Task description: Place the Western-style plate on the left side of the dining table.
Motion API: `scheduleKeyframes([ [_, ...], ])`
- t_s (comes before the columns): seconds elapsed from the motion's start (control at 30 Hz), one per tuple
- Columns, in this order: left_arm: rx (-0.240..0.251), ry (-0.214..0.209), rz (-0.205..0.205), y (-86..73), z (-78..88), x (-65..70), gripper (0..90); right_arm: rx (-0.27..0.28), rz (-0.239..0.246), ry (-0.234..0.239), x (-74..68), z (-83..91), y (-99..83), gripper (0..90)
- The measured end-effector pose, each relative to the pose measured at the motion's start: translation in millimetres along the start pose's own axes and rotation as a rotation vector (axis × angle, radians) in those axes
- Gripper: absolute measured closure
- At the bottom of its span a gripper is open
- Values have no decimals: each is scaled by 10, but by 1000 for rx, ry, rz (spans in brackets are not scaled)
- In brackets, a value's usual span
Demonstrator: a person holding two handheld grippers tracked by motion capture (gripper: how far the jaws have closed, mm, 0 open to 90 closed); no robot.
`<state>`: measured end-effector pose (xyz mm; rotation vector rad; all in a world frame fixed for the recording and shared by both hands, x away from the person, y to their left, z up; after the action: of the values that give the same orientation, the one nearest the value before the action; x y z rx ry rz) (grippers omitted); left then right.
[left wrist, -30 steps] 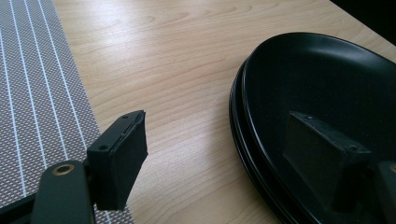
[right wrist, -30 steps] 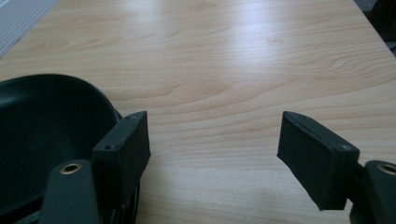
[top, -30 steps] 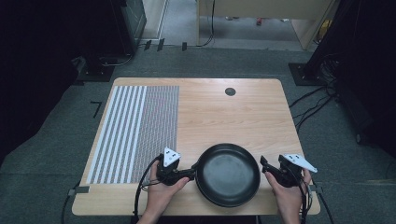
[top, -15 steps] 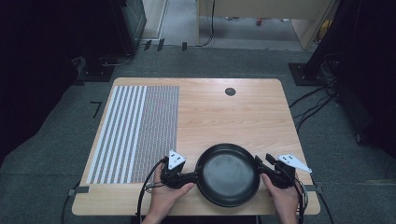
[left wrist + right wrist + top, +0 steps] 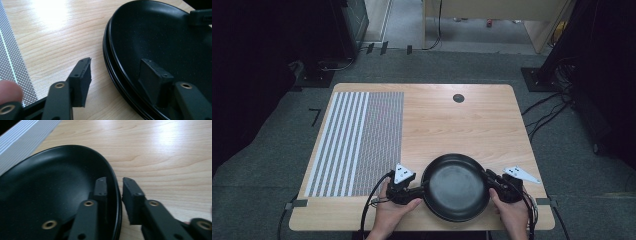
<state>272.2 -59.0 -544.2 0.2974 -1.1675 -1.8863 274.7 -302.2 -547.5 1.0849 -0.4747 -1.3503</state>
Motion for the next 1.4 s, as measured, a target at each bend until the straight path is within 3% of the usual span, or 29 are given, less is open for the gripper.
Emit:
scheduleKeyframes([
  [0.37, -17, -25, -26, -75, -26, 102, 487, -11, -14, 7, 0, 21, 1, 800],
  [0.4, -17, -28, -29, -83, -29, 121, 486, -28, -62, 12, 7, 32, -6, 797],
  [0.5, -17, -28, -30, -92, -30, 133, 482, -37, -96, 21, 17, 36, -10, 798],
  [0.53, -20, -31, -13, -93, -26, 131, 484, -41, -116, 30, 25, 39, -12, 799],
  [0.67, -27, -45, 20, -98, -18, 117, 505, -33, -112, 27, 21, 39, -14, 799],
  [0.77, -39, -65, 80, -106, -6, 102, 518, -32, -105, 26, 20, 39, -12, 799],
  [0.9, -40, -79, 115, -115, 4, 94, 532, -34, -106, 22, 17, 42, -14, 800],
  [1.07, -43, -79, 122, -130, 17, 112, 528, -25, -102, 21, 22, 47, -4, 810],
  [1.2, -62, -108, 152, -147, 17, 115, 524, -25, -103, 22, 23, 48, -3, 811],
  [1.4, -65, -111, 152, -147, 19, 115, 522, -25, -120, 19, 25, 48, -3, 813],
])
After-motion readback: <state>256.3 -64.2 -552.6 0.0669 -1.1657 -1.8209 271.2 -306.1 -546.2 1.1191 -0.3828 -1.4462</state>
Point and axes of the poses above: each handheld gripper's, and its own axes: z roughly backward along the jaws, y roughly out of its top, x roughly to its right, the point moved 9 cm from there along -z, roughly forward along the jaws, and after that the axes turned 6 degrees about x, right-handed, at the moved point
